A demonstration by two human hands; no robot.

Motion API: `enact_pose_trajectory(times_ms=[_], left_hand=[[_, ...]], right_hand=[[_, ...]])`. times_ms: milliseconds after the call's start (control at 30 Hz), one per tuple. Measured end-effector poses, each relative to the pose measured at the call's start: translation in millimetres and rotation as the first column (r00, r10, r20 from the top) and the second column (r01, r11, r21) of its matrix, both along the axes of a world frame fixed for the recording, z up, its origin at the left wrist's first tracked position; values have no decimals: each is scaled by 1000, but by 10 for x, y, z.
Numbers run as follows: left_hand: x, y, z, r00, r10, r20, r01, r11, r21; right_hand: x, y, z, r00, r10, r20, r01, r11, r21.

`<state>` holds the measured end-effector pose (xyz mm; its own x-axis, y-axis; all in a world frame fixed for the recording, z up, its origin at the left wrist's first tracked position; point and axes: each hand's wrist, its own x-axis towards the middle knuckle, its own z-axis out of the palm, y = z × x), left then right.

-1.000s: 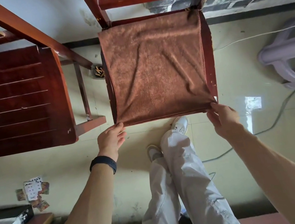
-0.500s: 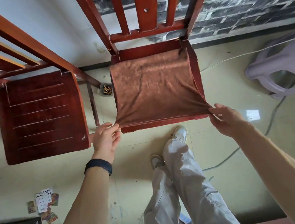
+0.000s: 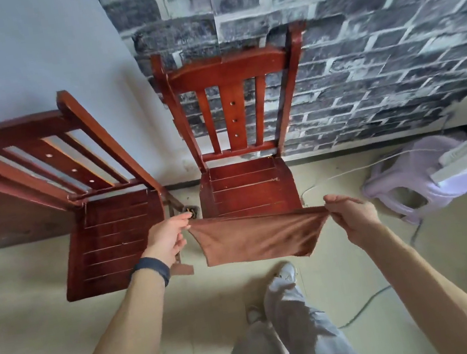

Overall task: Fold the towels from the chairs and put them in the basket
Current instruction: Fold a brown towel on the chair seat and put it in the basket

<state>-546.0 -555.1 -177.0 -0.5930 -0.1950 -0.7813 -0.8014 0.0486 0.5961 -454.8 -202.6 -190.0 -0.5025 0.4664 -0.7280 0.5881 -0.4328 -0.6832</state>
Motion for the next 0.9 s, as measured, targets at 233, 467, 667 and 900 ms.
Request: enact_pose_trajectory(times_ms=[233,467,667,900], left_hand=[[50,-185,386,807,-575,-134,513,795,-325],[-105,-243,518,463,-873,-151,345,334,-877],[-280,-321,572,71,-996,52,41,-49,-998],[-66,-233,329,-2,-995,103,78,-103,-992]], right_hand=[[66,45,477,789,576,213,-577,575,580],[-70,191,528,583,740,335,-403,-94,910],[-164,340,613,531,703,473,-383,-299,874],[34,418,422,432,720,543,-444,-354,823]])
